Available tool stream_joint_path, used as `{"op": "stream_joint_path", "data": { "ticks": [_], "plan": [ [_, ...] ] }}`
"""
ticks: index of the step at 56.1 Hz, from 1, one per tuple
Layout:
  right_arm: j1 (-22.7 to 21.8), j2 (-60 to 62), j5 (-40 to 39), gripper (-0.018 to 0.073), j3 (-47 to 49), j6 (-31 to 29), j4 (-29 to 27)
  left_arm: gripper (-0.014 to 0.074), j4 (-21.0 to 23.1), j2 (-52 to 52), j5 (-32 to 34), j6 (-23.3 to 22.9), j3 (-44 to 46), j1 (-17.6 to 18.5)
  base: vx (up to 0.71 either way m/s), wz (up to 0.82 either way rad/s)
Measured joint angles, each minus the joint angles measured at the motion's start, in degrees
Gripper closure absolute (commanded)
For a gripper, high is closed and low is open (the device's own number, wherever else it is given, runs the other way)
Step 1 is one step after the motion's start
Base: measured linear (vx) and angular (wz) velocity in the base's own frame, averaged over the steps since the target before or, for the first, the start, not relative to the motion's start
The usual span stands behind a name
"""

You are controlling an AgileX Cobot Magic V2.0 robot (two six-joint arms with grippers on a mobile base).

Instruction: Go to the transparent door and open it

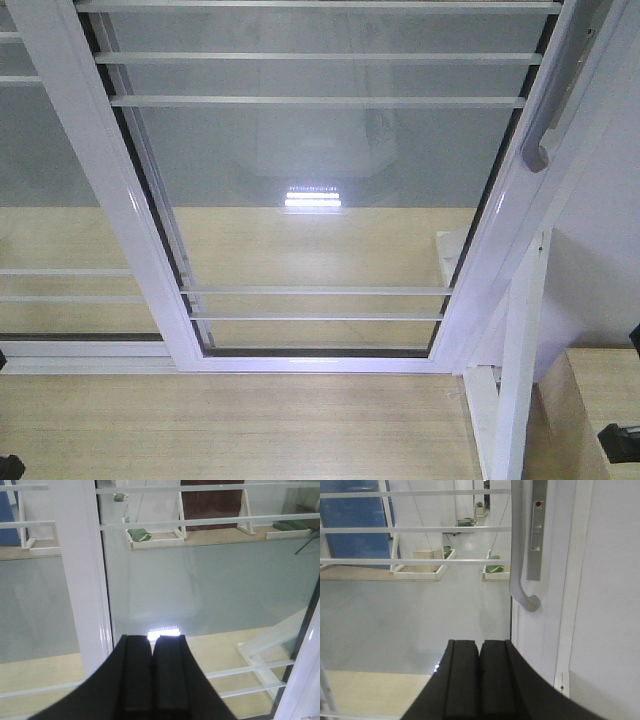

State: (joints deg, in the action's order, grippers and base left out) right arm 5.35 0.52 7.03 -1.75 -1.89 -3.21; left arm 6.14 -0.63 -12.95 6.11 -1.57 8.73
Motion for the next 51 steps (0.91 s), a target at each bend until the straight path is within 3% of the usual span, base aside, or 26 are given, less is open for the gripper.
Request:
{"op": "stream_joint_path", "data": {
  "ticks": [51],
  "plan": [
    [0.00,0.00,-0.22,0.0564,0.00,0.00,0.00,0.0594,-0.10,0.00,2.05,0.04,0.00,0.00,0.00,0.00]
  ]
}}
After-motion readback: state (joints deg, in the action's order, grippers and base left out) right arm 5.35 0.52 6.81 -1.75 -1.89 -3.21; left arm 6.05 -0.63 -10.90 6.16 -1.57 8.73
